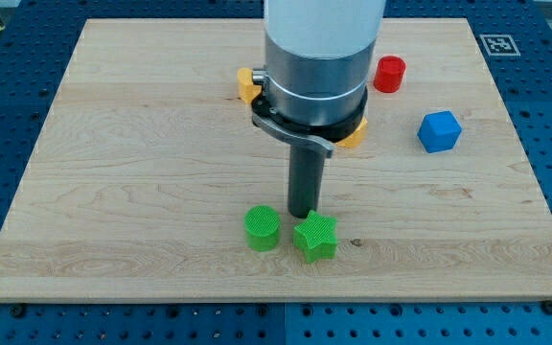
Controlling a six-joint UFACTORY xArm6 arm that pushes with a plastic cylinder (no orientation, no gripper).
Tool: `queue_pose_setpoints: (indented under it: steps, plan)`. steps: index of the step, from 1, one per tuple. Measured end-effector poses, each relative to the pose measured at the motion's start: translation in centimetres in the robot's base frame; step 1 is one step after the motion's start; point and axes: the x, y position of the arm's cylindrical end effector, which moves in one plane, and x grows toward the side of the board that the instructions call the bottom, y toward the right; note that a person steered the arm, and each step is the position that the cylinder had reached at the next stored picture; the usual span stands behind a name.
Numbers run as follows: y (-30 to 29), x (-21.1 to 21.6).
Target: Push the green circle into the green star
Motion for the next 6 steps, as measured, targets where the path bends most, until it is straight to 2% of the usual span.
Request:
queue_pose_setpoints:
  steps: [2,6]
  plan:
    - [-9.4,-0.9]
    - [-10.3,1.7]
